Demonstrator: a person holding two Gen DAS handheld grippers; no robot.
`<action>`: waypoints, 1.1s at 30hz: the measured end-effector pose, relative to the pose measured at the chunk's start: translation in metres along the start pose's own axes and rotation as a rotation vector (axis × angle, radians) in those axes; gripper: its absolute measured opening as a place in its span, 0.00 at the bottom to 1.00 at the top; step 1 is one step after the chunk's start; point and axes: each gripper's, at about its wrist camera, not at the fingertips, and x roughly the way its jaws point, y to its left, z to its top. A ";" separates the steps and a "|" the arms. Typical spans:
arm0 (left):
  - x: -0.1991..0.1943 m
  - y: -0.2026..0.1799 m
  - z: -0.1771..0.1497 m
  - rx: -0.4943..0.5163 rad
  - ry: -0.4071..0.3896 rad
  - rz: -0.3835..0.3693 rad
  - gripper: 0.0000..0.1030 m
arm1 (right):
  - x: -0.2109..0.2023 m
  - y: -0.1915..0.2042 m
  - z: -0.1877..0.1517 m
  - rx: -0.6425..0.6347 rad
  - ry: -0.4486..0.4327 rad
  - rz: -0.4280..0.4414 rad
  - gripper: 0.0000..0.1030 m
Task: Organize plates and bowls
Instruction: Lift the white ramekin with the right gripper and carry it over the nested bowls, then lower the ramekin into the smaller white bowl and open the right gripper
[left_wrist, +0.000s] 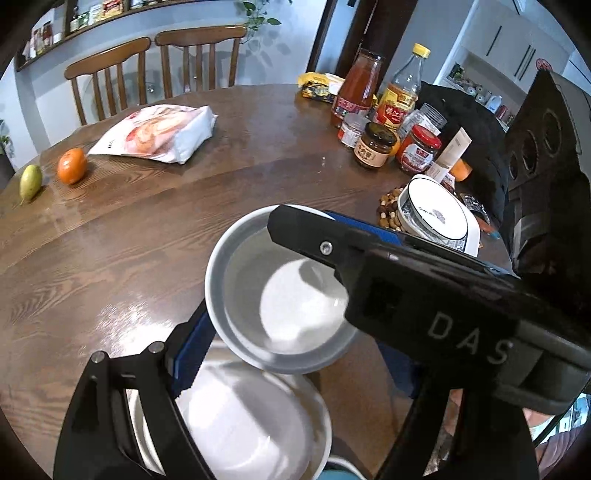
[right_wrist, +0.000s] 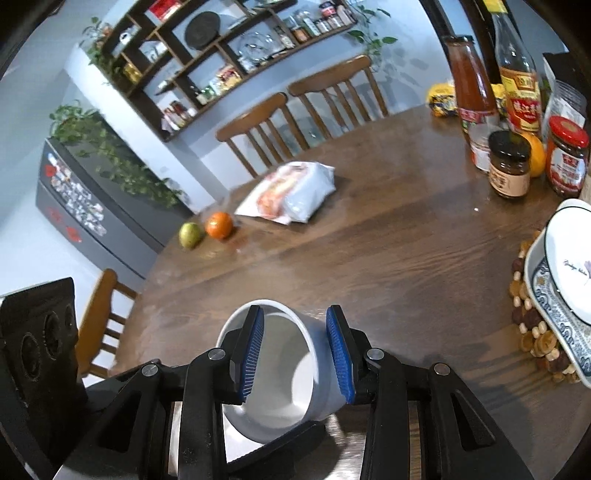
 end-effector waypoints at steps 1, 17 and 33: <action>-0.005 0.002 -0.003 -0.007 -0.001 0.002 0.79 | 0.000 0.006 -0.001 -0.005 0.002 0.010 0.38; -0.067 0.014 -0.033 -0.065 -0.040 0.008 0.79 | -0.027 0.076 -0.015 -0.107 0.008 0.027 0.38; -0.059 0.039 -0.068 -0.140 0.061 0.013 0.79 | 0.003 0.089 -0.052 -0.100 0.130 0.032 0.38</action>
